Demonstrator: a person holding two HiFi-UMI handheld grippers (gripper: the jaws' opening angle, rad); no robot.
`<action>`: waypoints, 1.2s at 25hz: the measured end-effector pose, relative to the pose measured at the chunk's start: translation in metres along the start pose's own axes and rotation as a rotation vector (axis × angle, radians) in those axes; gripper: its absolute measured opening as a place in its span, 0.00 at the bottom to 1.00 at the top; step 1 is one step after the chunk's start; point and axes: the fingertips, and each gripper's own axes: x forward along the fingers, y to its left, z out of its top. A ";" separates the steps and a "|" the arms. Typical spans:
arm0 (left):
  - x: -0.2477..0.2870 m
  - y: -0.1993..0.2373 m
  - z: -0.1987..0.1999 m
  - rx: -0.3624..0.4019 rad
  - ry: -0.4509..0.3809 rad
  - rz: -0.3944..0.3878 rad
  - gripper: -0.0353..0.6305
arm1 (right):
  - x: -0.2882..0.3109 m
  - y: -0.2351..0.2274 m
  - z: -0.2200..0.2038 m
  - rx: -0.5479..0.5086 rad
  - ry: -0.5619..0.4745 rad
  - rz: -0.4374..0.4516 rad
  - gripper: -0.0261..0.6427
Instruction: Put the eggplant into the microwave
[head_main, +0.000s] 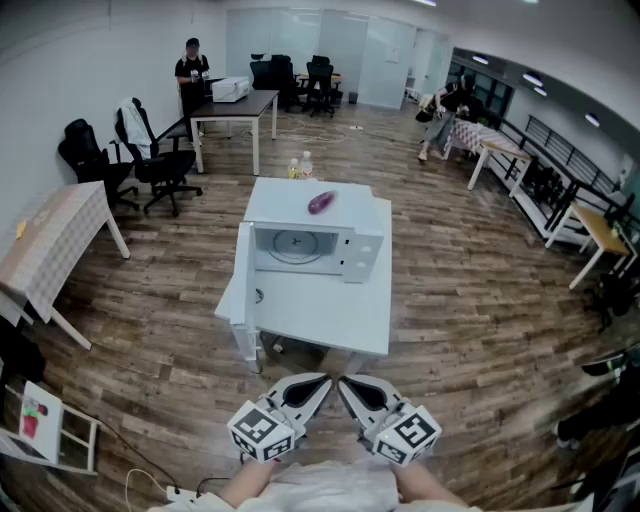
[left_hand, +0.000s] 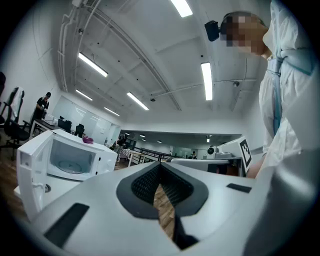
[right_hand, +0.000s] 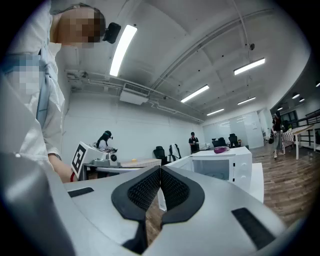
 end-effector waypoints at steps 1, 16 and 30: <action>0.001 -0.003 0.000 0.001 0.004 -0.003 0.06 | -0.001 0.002 0.000 0.001 0.001 0.000 0.09; 0.022 -0.016 -0.008 -0.018 0.025 -0.022 0.06 | -0.017 -0.009 0.003 0.032 -0.002 0.013 0.09; 0.105 -0.046 -0.015 -0.034 0.009 -0.038 0.06 | -0.082 -0.081 0.019 0.088 -0.048 -0.018 0.09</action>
